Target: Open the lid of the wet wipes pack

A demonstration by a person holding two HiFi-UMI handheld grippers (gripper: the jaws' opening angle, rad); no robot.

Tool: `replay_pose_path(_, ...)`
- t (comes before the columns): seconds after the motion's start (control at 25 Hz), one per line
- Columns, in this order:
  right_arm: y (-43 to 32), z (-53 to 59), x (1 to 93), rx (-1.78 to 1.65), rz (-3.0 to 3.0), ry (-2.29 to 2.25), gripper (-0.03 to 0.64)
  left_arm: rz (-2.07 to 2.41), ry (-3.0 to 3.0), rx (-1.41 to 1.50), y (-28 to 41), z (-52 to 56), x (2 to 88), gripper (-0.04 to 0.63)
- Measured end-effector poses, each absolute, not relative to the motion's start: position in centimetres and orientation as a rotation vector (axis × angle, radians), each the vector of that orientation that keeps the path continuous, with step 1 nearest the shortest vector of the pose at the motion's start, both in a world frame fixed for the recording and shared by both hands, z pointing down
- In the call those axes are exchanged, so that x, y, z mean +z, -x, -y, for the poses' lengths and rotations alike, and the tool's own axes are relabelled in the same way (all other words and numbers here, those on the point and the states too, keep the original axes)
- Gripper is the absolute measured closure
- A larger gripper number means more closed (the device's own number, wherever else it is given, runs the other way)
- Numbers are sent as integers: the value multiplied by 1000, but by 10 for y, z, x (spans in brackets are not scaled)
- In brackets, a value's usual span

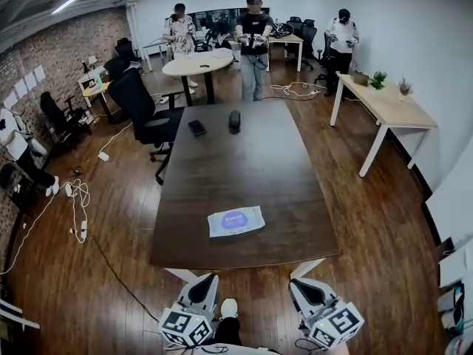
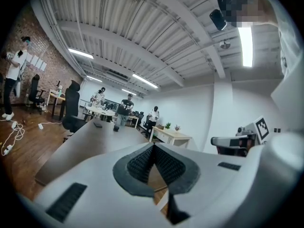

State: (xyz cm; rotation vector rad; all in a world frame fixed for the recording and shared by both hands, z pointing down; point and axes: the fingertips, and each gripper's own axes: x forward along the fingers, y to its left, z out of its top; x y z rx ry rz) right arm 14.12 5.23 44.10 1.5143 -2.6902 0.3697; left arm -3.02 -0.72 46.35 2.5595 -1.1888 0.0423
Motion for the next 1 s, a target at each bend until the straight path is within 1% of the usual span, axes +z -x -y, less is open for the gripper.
replay_pose_path(0.28,-101,84,415,317,2718,-1522,609,1144,-2588,43,62,142,455,594)
replay_pose_path(0.52,-74,176,425,315,2723,-1514,609,1106,-2619,54,74,237,461,594)
replay_pose_path(0.64,-68,208,447,349,2693,-1449,609,1102,-2582,73,73,260,475,594)
replay_pose_path(0.92,-51,269,535,349,2583,-1081,607,1093,-2459,226,57,287,544,594)
replay_pose_path(1.0,-50,281,562,346,2544,-970,593,1100,-2416,256,48,289,565,594)
